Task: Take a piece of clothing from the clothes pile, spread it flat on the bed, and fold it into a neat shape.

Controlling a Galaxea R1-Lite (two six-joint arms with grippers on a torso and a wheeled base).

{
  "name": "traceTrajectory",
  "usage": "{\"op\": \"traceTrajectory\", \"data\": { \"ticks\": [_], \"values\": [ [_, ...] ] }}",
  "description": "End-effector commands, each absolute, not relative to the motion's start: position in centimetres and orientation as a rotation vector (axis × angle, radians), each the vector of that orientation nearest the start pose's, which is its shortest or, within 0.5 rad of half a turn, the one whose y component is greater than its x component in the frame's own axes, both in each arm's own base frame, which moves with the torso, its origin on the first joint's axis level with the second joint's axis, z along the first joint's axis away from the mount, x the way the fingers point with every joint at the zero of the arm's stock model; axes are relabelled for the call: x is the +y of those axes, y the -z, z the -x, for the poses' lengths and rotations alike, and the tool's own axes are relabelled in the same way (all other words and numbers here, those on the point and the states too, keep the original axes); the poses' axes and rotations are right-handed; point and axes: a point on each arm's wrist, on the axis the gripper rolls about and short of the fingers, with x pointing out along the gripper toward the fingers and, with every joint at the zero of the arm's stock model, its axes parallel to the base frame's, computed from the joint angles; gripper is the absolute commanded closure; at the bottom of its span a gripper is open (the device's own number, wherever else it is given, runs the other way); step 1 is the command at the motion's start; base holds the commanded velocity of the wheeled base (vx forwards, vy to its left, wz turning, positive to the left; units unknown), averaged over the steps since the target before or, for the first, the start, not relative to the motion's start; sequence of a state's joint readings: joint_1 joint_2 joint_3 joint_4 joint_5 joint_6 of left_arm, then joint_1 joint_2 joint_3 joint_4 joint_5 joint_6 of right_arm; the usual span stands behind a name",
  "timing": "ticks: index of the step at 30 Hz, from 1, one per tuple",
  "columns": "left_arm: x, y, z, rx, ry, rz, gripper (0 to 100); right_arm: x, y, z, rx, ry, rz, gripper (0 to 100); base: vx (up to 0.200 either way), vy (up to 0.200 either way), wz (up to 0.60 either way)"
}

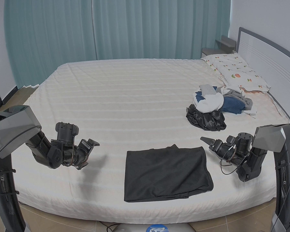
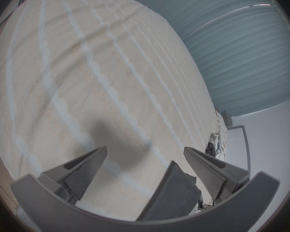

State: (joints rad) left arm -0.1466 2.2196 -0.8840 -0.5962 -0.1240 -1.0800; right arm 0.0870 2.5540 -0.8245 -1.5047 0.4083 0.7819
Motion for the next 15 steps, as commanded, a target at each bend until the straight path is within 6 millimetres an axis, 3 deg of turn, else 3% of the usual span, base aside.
{"op": "traceTrajectory", "data": {
  "ticks": [1,10,13,15],
  "values": [
    [-5.67,-1.77,-36.73,0.803,-0.168,1.015,0,4.34,3.95,-39.24,0.404,-0.382,-0.799,0,-0.2,0.0,0.0],
    [-5.67,-1.77,-36.73,0.803,-0.167,1.014,0,4.22,4.13,-39.23,0.408,-0.378,-0.801,0,0.0,0.0,0.0],
    [-5.67,-1.77,-36.73,0.803,-0.167,1.014,0,4.22,4.13,-39.23,0.408,-0.378,-0.801,0,-0.2,0.0,0.0],
    [-5.67,-1.72,-36.73,0.805,-0.168,1.014,0,4.21,4.19,-39.23,0.409,-0.376,-0.801,0,0.0,0.0,0.0]
  ]
}}
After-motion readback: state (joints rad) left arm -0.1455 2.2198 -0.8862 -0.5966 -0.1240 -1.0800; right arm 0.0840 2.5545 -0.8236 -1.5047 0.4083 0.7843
